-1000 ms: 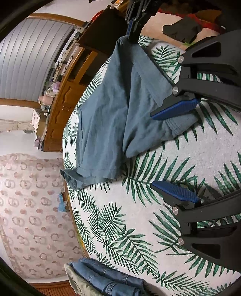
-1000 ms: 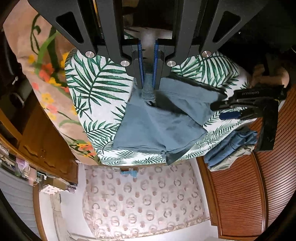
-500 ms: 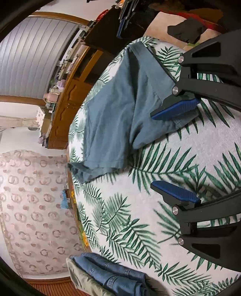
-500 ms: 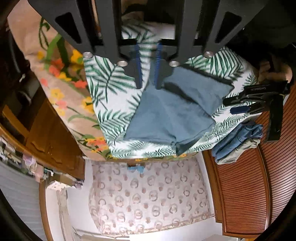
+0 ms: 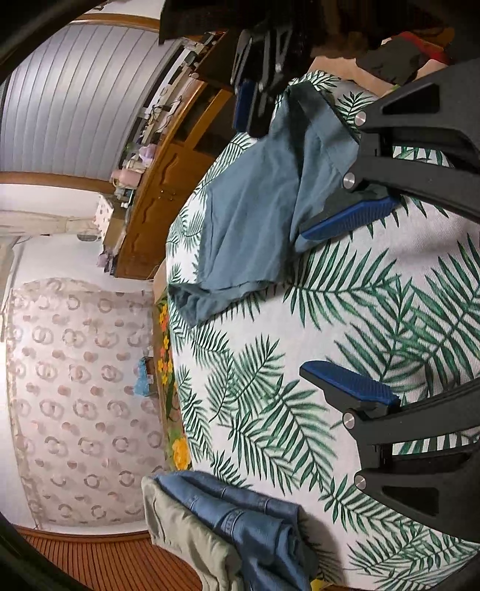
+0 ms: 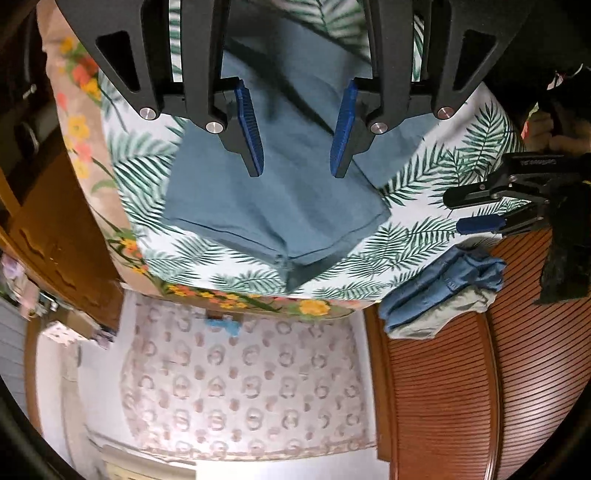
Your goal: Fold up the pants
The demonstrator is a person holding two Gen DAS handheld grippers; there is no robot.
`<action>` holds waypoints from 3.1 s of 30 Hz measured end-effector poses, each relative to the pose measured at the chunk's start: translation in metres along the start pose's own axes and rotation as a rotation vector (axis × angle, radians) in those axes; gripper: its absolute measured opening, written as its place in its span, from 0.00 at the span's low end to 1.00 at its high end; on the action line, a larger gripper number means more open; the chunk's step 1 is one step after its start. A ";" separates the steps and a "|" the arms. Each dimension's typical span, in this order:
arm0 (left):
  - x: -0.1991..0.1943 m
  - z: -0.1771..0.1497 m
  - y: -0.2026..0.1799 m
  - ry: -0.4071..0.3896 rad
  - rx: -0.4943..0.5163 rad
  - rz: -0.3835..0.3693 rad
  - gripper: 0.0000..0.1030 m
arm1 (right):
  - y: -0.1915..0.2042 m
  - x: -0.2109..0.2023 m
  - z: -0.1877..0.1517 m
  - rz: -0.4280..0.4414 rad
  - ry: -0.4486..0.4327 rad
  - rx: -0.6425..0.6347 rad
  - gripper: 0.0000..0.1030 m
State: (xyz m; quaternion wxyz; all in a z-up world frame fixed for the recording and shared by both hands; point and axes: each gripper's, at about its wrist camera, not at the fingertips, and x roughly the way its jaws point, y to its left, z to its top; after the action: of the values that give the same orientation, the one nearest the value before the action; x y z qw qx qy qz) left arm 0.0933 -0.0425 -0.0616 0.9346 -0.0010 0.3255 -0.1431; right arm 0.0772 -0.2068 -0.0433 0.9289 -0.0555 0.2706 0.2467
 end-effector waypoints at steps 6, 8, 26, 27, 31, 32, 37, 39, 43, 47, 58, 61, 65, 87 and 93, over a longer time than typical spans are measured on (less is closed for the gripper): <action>-0.003 -0.001 0.013 -0.017 -0.026 0.018 0.67 | 0.005 0.038 0.014 0.055 0.056 -0.041 0.47; -0.003 -0.001 0.017 -0.018 -0.039 0.017 0.67 | 0.007 0.047 0.018 0.051 0.071 -0.059 0.47; 0.000 -0.011 0.051 0.006 -0.098 0.071 0.76 | 0.031 0.092 0.044 0.110 0.154 -0.190 0.47; 0.000 -0.011 0.051 0.006 -0.097 0.068 0.76 | 0.032 0.095 0.044 0.112 0.158 -0.197 0.47; 0.000 -0.013 0.050 0.005 -0.090 0.066 0.76 | 0.036 0.101 0.045 0.112 0.173 -0.234 0.47; 0.000 -0.013 0.050 0.007 -0.089 0.066 0.76 | 0.037 0.104 0.046 0.108 0.178 -0.246 0.47; 0.000 -0.016 0.046 0.016 -0.083 0.057 0.76 | 0.039 0.109 0.049 0.083 0.199 -0.276 0.19; 0.000 -0.016 0.044 0.016 -0.080 0.055 0.76 | 0.036 0.107 0.051 0.097 0.195 -0.265 0.10; 0.002 -0.016 0.041 0.022 -0.078 0.044 0.76 | 0.032 0.097 0.056 0.112 0.160 -0.242 0.05; 0.003 -0.016 0.036 0.026 -0.070 0.045 0.76 | 0.018 0.080 0.065 0.084 0.099 -0.213 0.03; 0.005 -0.018 0.024 0.034 -0.050 0.023 0.76 | -0.042 0.061 0.083 -0.059 0.060 -0.154 0.03; 0.004 -0.018 0.023 0.033 -0.050 0.021 0.76 | -0.056 0.069 0.086 -0.102 0.076 -0.120 0.03; 0.004 -0.018 0.022 0.034 -0.050 0.021 0.76 | -0.072 0.081 0.088 -0.134 0.095 -0.079 0.03; 0.005 -0.020 0.019 0.041 -0.042 0.021 0.76 | -0.102 0.088 0.093 -0.257 0.136 0.007 0.17; 0.005 -0.021 0.015 0.045 -0.033 0.017 0.76 | -0.110 0.078 0.088 -0.239 0.112 0.048 0.42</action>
State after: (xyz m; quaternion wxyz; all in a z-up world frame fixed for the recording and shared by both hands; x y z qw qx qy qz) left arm 0.0883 -0.0271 -0.0822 0.9281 -0.0104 0.3488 -0.1296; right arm 0.2296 -0.2481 -0.0138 0.9362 -0.0789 0.3192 0.1243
